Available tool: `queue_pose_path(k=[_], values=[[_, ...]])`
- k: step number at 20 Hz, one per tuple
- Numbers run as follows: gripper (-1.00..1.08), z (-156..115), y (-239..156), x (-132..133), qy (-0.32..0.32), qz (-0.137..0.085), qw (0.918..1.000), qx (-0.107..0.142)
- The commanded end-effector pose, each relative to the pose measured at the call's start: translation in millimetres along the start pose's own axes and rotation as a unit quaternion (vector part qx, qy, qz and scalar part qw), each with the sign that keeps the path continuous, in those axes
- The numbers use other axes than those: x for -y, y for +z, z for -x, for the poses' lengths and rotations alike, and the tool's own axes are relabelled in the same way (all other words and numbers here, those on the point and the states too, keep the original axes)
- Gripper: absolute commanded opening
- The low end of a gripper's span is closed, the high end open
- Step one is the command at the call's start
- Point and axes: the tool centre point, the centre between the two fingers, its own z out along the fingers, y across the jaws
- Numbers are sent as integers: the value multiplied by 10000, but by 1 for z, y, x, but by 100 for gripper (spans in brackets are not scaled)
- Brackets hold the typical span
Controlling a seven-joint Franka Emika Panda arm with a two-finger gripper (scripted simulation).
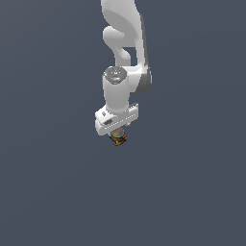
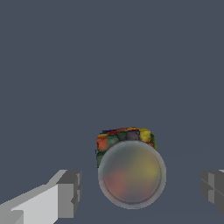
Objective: Pick up the object and move it to a goal position.
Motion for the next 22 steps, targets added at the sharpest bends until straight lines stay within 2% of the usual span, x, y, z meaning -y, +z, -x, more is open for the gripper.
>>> queue_pose_path(k=[1,10,17,22], values=[[100,4,4,0,-245,11,9997,2],[100,12,12,1,-705,27,9975,9],[100,13,15,1,-713,27,9975,10],[100,13,34,1,-721,27,9974,10]])
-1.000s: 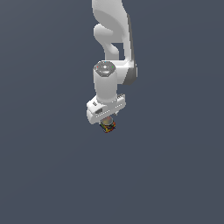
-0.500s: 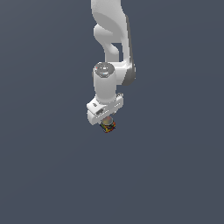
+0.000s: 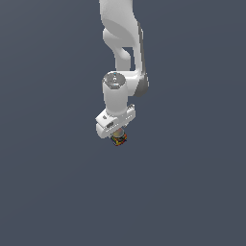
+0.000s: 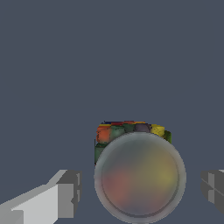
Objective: Pick up the object and move it to a goal position.
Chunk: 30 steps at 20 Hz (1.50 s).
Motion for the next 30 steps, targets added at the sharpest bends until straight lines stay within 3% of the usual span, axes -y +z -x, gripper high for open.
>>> queue_pose_path(k=[1,10,11,23,30], values=[[100,1,12,1,-7,-4,10000,3],[100,0,36,0,-17,-2,10000,3],[-100,0,36,0,-17,-2,10000,3],[-100,0,34,-1,-13,4,10000,2],[-100,-17,18,-3,-13,4,10000,2]])
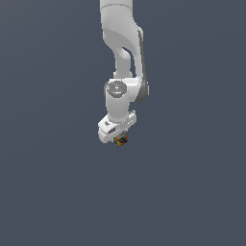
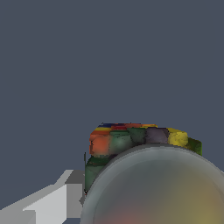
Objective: Pick up the object and move it to a goal position.
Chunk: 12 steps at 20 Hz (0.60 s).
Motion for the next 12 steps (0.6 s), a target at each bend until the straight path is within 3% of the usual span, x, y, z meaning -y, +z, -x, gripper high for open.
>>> queue_pose_path(k=[1,12], values=[[-100,-10,-10,-2,-3,14,10000,-16],[-100,-67,-59,-11,-5,8,10000,-15]])
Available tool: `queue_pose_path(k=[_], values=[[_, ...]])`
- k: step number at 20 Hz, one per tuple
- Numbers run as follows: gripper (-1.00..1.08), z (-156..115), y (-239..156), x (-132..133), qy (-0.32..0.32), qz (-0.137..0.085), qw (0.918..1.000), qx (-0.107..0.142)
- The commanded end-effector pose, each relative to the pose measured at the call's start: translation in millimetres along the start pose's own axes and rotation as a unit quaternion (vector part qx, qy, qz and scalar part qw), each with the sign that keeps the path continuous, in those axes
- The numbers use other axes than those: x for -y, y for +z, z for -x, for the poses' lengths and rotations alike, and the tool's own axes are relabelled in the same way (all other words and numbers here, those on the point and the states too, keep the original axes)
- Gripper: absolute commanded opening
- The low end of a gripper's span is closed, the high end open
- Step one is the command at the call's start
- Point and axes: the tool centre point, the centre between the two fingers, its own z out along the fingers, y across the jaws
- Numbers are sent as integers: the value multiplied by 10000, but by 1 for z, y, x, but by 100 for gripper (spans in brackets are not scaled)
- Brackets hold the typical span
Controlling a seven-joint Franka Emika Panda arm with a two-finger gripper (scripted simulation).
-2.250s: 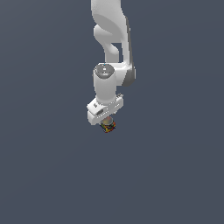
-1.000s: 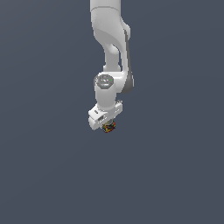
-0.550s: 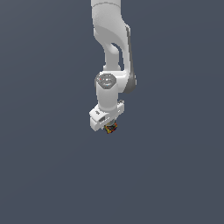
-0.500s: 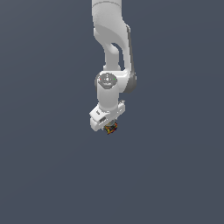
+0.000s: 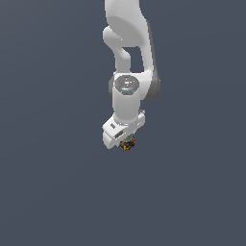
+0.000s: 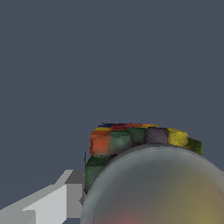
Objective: Pick up the object and move it to a goal position.
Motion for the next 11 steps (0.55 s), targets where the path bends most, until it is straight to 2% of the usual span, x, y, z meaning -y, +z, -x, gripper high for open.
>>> queue_pose_path(k=[1,11], values=[[-100,-11,-11,-3,2,7,10000,-9],[-100,-27,-23,-6,2,7,10000,-9]])
